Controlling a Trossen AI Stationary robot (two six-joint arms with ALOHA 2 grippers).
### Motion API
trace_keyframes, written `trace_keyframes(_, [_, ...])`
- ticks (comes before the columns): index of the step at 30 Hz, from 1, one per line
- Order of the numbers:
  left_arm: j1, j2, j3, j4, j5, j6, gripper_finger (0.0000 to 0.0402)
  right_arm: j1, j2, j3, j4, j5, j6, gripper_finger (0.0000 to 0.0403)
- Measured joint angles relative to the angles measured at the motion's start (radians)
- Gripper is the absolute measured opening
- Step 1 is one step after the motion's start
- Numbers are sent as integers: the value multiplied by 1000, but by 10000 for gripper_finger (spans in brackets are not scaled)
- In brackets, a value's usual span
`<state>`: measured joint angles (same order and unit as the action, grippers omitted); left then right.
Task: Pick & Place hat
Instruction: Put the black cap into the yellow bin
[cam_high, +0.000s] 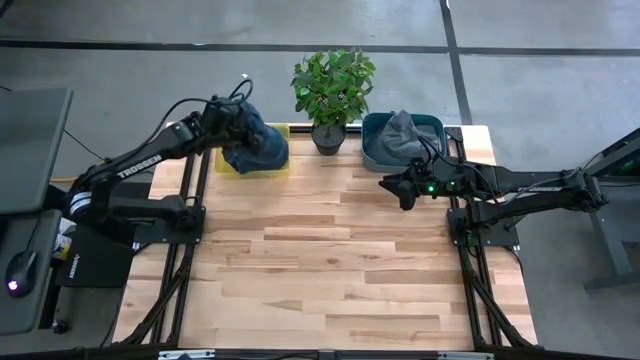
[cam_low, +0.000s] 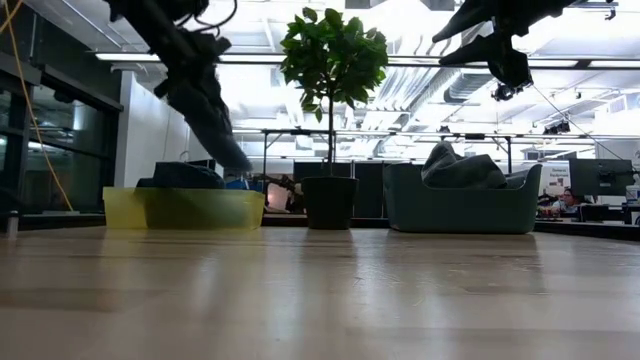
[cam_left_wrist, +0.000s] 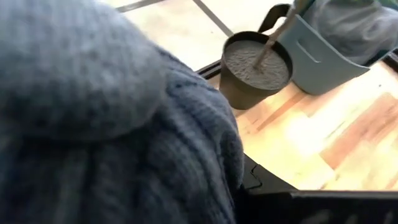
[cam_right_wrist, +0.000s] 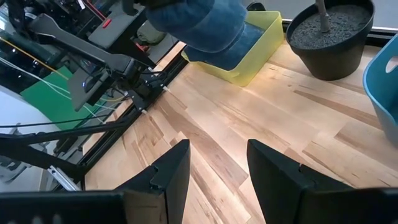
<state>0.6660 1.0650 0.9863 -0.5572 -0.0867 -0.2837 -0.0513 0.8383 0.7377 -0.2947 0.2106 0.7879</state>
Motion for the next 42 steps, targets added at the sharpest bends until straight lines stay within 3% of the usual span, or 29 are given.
trace_keyframes(16, [61,197,0,94,17,-1,0,0,0,0,-1,21,16,153])
trace_keyframes(24, [61,257,0,141,-72,-83,0,0,0,0,-2,26,23,153])
trace_keyframes(42, [61,335,0,67,-143,-159,0,0,0,0,-3,26,23,153])
